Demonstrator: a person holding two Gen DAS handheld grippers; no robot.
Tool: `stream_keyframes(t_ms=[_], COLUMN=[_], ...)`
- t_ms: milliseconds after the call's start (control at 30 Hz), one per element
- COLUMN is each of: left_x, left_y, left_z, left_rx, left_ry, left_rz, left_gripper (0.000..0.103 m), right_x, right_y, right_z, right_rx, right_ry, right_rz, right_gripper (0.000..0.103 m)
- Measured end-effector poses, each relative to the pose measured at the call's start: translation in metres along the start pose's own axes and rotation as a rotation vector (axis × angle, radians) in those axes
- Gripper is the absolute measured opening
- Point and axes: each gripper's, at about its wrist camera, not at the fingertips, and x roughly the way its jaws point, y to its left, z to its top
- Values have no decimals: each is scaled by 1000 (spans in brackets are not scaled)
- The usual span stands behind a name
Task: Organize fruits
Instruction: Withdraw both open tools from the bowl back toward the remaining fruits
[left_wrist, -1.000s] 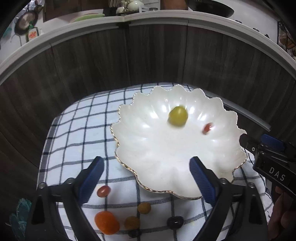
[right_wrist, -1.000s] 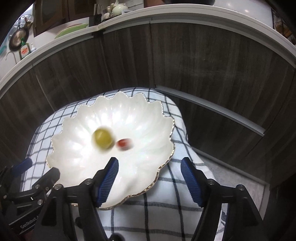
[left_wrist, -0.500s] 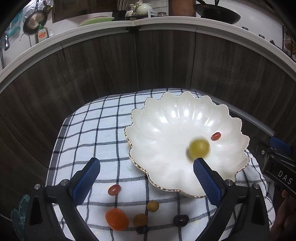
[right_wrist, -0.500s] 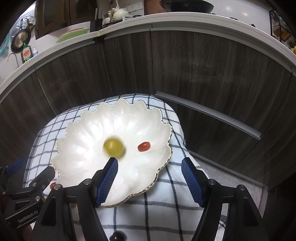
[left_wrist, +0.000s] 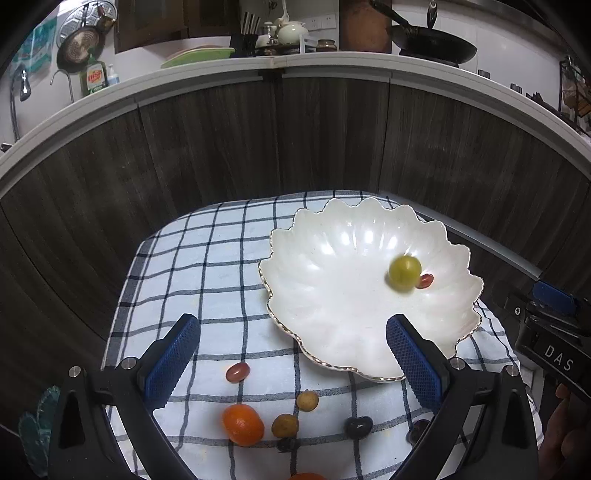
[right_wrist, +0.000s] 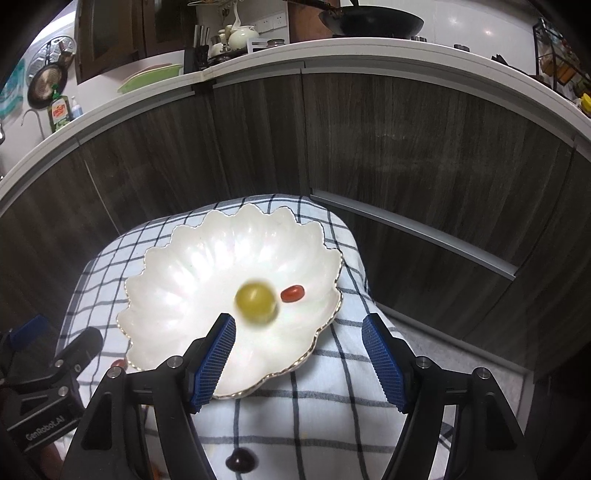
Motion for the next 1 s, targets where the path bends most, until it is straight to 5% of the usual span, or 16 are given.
stream_keyframes(t_ms=[1000], left_x=[-35], left_y=[17], left_z=[-56], left_rx=[-47], left_ry=[19], left_rz=[10], left_gripper=[102], right_x=[-27], right_y=[10], right_z=[-51], right_rx=[-47], right_ry=[15], right_rz=[28], right_gripper=[72])
